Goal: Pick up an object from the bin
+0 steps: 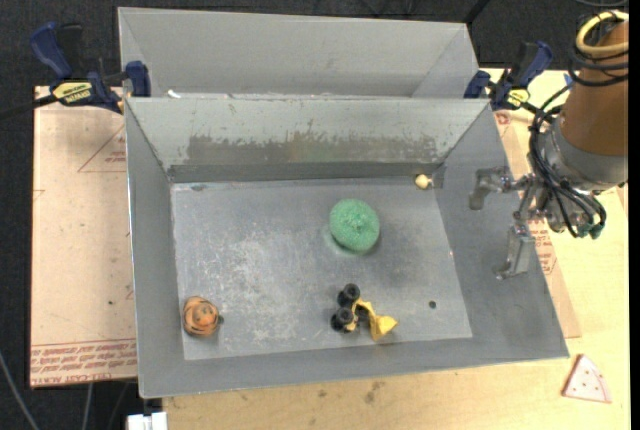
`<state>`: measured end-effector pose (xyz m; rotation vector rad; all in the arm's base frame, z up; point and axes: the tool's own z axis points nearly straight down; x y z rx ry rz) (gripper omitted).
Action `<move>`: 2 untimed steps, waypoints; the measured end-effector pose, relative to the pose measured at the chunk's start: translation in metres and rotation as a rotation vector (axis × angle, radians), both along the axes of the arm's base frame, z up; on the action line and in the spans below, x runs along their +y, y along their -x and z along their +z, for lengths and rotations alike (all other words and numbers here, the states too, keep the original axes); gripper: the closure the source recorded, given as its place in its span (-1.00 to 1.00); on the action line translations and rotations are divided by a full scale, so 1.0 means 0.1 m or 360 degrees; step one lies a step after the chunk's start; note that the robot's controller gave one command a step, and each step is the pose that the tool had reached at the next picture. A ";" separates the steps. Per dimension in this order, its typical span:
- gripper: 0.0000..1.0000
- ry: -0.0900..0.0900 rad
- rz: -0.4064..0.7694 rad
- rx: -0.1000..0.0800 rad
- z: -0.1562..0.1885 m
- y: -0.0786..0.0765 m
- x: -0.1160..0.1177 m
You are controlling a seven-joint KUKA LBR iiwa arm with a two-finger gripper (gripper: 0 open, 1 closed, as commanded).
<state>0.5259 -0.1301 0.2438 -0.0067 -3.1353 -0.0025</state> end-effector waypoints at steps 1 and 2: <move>-1.00 0.0003 0.0006 -0.0012 0.04 -0.02 0.01; -1.00 0.0003 0.0130 -0.0020 -0.63 -0.14 0.46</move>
Offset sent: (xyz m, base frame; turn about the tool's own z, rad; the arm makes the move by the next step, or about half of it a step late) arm 0.0308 0.1190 -0.1738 -0.2035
